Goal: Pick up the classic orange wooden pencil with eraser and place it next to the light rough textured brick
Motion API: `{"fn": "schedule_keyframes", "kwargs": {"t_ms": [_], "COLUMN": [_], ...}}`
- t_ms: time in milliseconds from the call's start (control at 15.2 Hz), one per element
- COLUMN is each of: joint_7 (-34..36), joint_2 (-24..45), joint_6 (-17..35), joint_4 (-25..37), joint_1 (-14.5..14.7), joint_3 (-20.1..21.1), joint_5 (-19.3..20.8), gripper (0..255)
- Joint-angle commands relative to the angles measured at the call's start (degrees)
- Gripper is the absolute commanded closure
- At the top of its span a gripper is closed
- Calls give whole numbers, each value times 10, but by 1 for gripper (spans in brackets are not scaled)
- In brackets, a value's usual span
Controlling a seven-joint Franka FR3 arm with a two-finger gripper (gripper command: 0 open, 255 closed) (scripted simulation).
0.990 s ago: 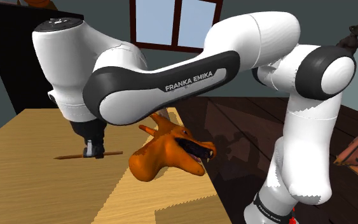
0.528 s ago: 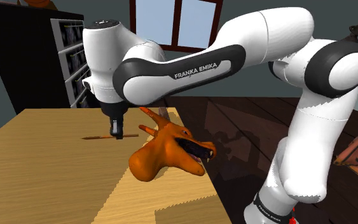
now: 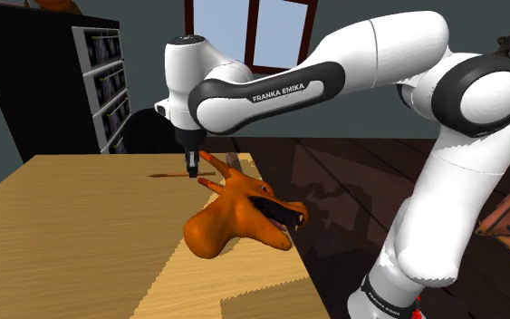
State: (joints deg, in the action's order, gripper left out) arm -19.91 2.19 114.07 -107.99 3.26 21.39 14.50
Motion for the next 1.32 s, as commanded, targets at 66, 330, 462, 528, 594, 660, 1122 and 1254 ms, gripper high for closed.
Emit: {"fn": "schedule_keyframes", "kwargs": {"t_ms": [66,330,462,528,594,660,1122,1254], "joint_7": [-44,-98,-125,-138,-151,-164,-254,-279], "joint_2": [-11,-11,-8,-6,-3,0,39,54], "joint_6": [11,26,31,34,36,39,48,48], "joint_4": [-12,-15,-12,-10,-7,-3,42,61], "joint_1": [-22,-49,-63,-70,-76,-83,-129,-142], "joint_3": [-20,-46,-59,-66,-72,-78,-118,-128], "joint_5": [-8,-13,-16,-17,-18,-19,-27,-31], "gripper": [255,255,255,255,255,255,255,255]}}
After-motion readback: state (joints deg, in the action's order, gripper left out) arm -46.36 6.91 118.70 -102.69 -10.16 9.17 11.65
